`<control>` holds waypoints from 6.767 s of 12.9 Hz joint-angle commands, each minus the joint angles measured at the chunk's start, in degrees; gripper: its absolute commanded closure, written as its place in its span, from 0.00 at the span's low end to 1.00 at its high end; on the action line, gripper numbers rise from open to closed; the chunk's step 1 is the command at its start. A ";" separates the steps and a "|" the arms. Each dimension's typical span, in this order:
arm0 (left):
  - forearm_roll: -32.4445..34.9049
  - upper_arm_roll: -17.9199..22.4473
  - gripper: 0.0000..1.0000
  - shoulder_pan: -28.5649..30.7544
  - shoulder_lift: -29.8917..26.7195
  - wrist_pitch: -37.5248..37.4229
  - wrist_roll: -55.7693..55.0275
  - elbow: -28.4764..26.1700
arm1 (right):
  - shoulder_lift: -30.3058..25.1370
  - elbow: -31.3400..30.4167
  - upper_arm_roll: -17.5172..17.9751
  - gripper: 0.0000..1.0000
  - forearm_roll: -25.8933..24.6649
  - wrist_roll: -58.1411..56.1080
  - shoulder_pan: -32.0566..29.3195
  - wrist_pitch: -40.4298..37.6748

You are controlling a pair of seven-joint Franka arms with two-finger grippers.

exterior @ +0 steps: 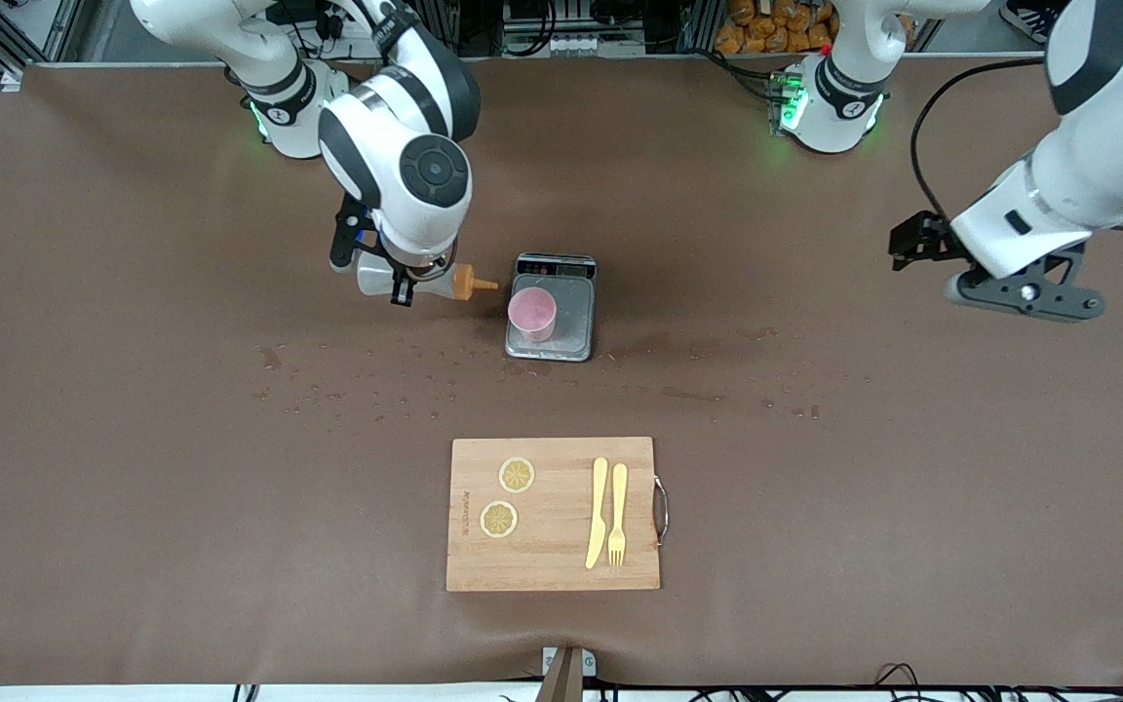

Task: Add sauce to pink cup with both arms
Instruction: 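Release the cup and withdraw the left gripper while the right gripper brings the bottle, then tilt the sauce bottle over the pink cup with the right gripper, then draw the sauce bottle back from the cup with the right gripper, then lower the sauce bottle onto the table with the right gripper, then open the right gripper and draw it back from the bottle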

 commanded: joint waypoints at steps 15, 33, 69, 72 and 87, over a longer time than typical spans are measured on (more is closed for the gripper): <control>1.02 -2.60 0.00 4.32 -4.54 -6.33 -3.53 7.52 | 13.76 14.93 -0.64 0.78 -7.04 6.04 6.18 -12.25; 1.29 -2.34 0.00 4.41 -4.63 -6.95 1.24 7.43 | -3.00 2.91 -0.64 1.00 12.89 -17.92 -12.25 0.47; 0.85 -2.08 0.00 4.41 -4.01 -6.86 1.15 7.61 | 25.63 3.49 -0.82 0.00 55.62 -111.21 -65.53 -14.71; 0.85 -2.08 0.00 4.41 -4.01 -6.86 1.24 7.61 | 25.54 12.70 -0.91 0.00 51.69 -109.72 -65.71 -20.67; 0.94 -2.08 0.00 4.41 -4.01 -6.86 1.24 7.61 | 12.03 38.57 -0.12 0.00 29.61 -110.24 -48.76 -36.69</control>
